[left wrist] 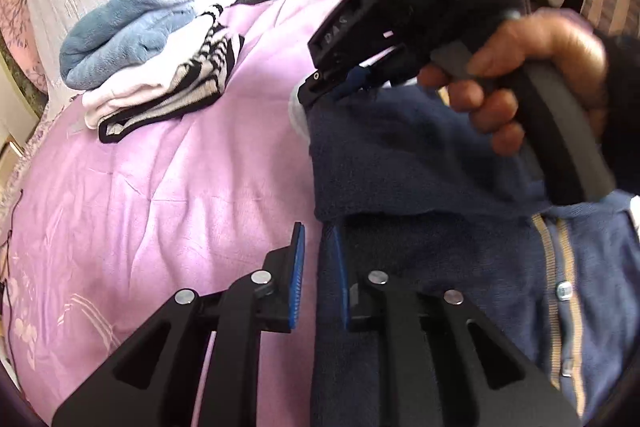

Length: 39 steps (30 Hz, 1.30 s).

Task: Fold small clothes
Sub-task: 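Smooth the folded sleeves flat with the left tool while the right tool presses the cardigan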

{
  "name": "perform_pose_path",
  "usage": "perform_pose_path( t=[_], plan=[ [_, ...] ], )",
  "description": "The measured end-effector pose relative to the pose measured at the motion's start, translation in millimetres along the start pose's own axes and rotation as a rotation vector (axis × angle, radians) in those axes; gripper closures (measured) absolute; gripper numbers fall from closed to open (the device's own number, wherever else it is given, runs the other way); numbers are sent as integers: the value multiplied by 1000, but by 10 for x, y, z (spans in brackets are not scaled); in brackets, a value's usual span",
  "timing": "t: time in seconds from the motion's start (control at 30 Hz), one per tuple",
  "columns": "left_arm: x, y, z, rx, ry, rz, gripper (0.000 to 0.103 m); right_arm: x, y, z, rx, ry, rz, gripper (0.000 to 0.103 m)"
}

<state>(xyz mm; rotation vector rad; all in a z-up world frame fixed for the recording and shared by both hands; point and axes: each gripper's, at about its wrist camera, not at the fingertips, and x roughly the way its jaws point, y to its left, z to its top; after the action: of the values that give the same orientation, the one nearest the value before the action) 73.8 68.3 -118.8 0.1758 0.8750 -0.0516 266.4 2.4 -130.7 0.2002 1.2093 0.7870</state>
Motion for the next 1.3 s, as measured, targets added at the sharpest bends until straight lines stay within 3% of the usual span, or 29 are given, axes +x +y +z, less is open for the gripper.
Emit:
perform_pose_path(
  t=[0.17, 0.3, 0.4, 0.5, 0.57, 0.6, 0.63, 0.7, 0.77, 0.9, 1.0, 1.07, 1.17, 1.2, 1.3],
  plan=[
    [-288, 84, 105, -32, -75, -47, 73, -640, -17, -146, -5, -102, 3, 81],
    [-119, -47, 351, 23, -109, -81, 69, -1020, -115, -572, 64, -174, -20, 88],
    [250, -145, 469, 67, -52, -91, 69, -1192, -202, -982, 120, -215, -88, 89],
    [624, -177, 391, 118, 37, -41, 67, -1273, -371, -1365, 208, -226, -126, 89],
    [738, -174, 325, 128, 46, -39, 61, -1246, -578, -1582, 282, -212, -195, 89],
    [740, -178, 334, 139, 39, -17, 56, -1193, -706, -1666, 327, -190, -231, 100],
    [743, -178, 348, 144, 40, -1, 51, -1175, -827, -1744, 366, -197, -220, 103],
    [696, -135, 434, 111, 59, -18, 53, -1230, -944, -1802, 436, -233, -158, 103],
    [514, -98, 501, 71, 30, -56, 55, -1394, -842, -1796, 418, -289, -181, 98],
    [238, -202, 563, 85, -32, -125, 54, -1697, -736, -1878, 379, -367, -232, 98],
    [424, -410, 489, 156, 13, -114, 54, -1683, -958, -2031, 455, -339, -298, 98],
    [603, -475, 363, 176, 58, -97, 52, -1652, -1135, -2150, 510, -338, -286, 103],
    [565, -474, 339, 184, 35, -67, 47, -1735, -1153, -2216, 551, -377, -278, 103],
    [508, -453, 360, 174, 35, -76, 47, -1780, -1093, -2218, 536, -391, -290, 97],
    [283, -404, 429, 160, -20, -109, 48, -1884, -925, -2167, 479, -416, -285, 97]
  ],
)
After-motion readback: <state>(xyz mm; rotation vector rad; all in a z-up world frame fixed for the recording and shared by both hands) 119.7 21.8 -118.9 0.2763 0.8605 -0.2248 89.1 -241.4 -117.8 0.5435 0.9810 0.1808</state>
